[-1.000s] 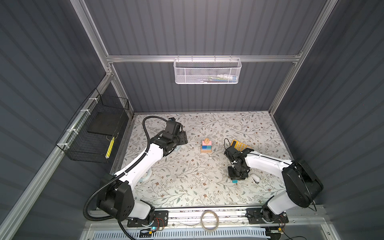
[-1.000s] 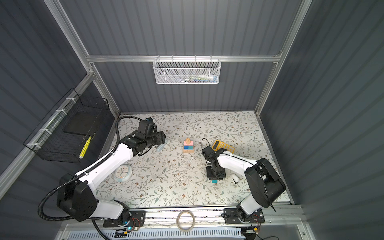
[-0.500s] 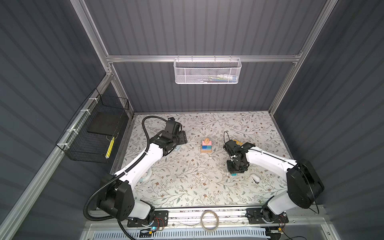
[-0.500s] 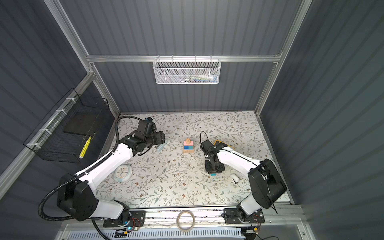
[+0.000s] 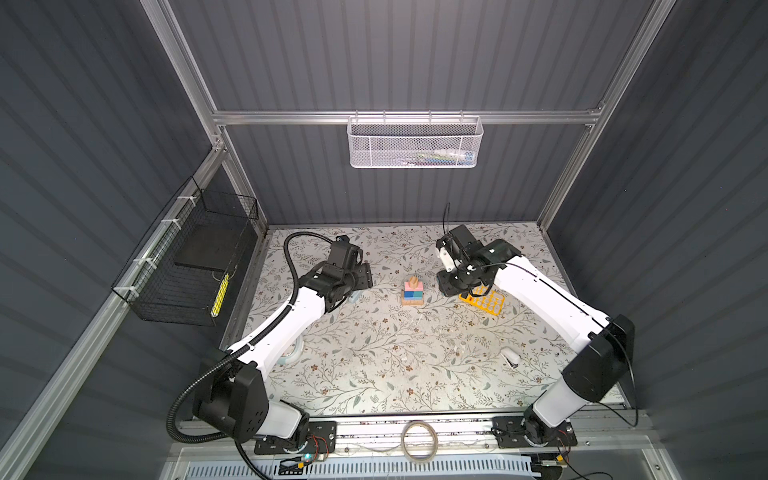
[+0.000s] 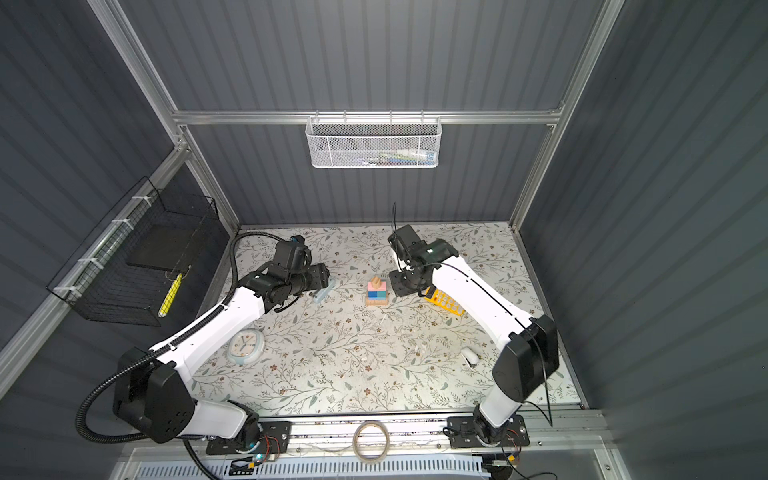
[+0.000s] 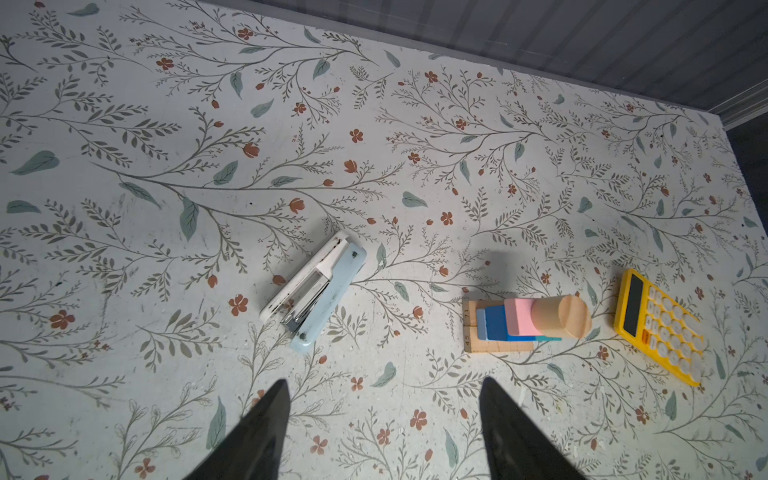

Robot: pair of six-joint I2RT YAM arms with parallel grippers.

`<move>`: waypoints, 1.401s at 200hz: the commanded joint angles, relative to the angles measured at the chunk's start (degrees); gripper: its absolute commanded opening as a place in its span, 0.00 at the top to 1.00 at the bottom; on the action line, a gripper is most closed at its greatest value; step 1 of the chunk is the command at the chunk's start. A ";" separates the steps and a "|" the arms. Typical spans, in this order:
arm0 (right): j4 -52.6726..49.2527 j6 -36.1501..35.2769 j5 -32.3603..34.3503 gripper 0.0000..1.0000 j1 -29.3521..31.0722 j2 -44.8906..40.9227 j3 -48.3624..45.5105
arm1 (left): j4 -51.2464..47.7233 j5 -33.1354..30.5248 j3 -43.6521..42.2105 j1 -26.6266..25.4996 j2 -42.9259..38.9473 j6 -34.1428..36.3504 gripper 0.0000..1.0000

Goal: Build the wood block tower
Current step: 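Carry the teal block with the right gripper over to the stack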

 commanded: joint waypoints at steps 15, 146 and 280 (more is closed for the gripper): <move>-4.42 -12.05 -3.61 1.00 0.14 5.41 8.98 | -0.27 0.48 -1.16 0.85 -2.07 1.84 0.28; -15.83 -32.12 -6.92 1.00 0.06 25.31 37.90 | -2.94 -1.85 -0.45 1.47 -2.31 4.76 0.28; -18.46 -36.81 -7.36 1.00 0.15 31.30 40.46 | -4.72 -2.78 1.66 1.65 -0.12 5.54 0.28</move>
